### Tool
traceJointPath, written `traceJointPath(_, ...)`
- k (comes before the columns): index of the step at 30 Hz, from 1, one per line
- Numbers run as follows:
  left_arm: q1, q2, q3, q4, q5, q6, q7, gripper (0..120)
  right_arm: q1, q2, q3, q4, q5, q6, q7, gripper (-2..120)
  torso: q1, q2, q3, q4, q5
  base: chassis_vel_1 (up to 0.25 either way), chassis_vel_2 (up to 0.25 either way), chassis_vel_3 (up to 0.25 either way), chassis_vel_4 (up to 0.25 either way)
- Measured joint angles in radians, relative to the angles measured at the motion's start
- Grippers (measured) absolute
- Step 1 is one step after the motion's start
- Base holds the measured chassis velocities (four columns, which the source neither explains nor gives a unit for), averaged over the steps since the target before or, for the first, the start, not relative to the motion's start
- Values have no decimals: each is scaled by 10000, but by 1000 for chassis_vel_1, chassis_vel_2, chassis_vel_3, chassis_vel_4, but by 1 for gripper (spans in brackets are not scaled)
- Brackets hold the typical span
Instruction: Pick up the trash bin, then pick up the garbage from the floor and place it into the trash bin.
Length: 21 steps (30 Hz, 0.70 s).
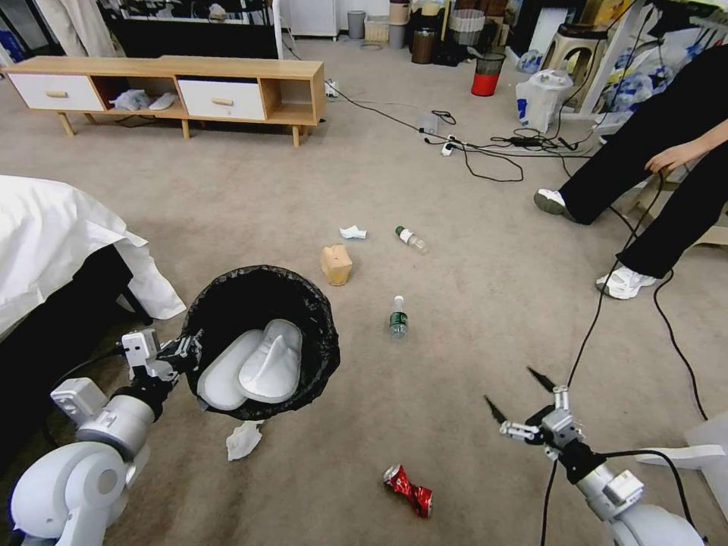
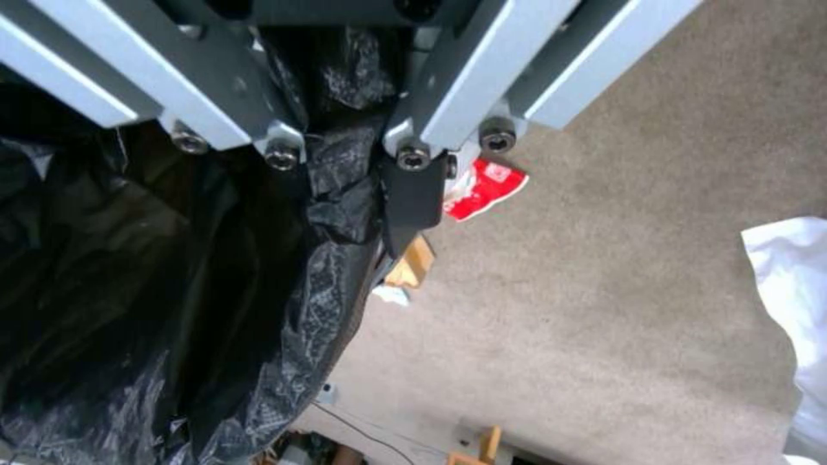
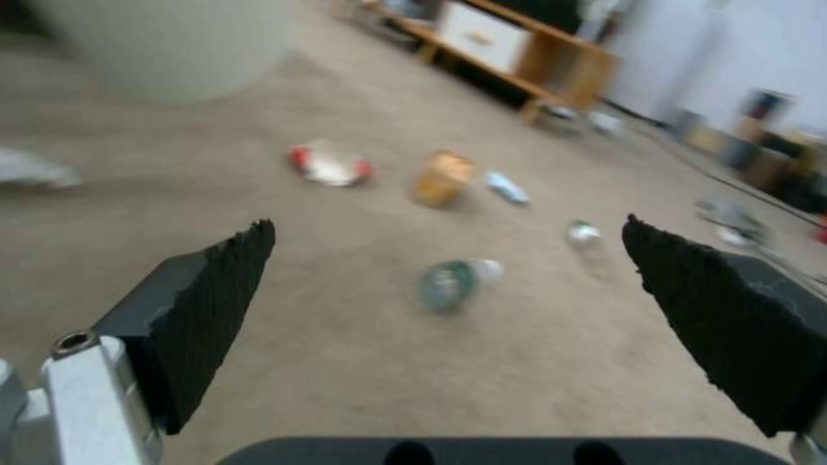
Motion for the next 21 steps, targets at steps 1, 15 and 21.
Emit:
traceJointPath(1, -15, -2, 11, 54, 40, -29, 23, 4, 83, -166, -93, -117, 4, 95, -478, 100, 1, 0, 0, 0, 0, 0, 0, 0, 0)
traceJointPath(15, -116, -141, 166, 329, 291, -67, 53, 4, 1000, -1203, -1432, -1635, 122, 519, -1685, 100, 0, 0, 0, 0, 1, 0, 0, 0, 0)
traceJointPath(21, -151, -190, 272, 434, 442, -90, 59, 4, 1267, -1616, -2133, -1969, 409, 530, -1735, 100, 0, 0, 0, 0, 0, 0, 0, 0, 0)
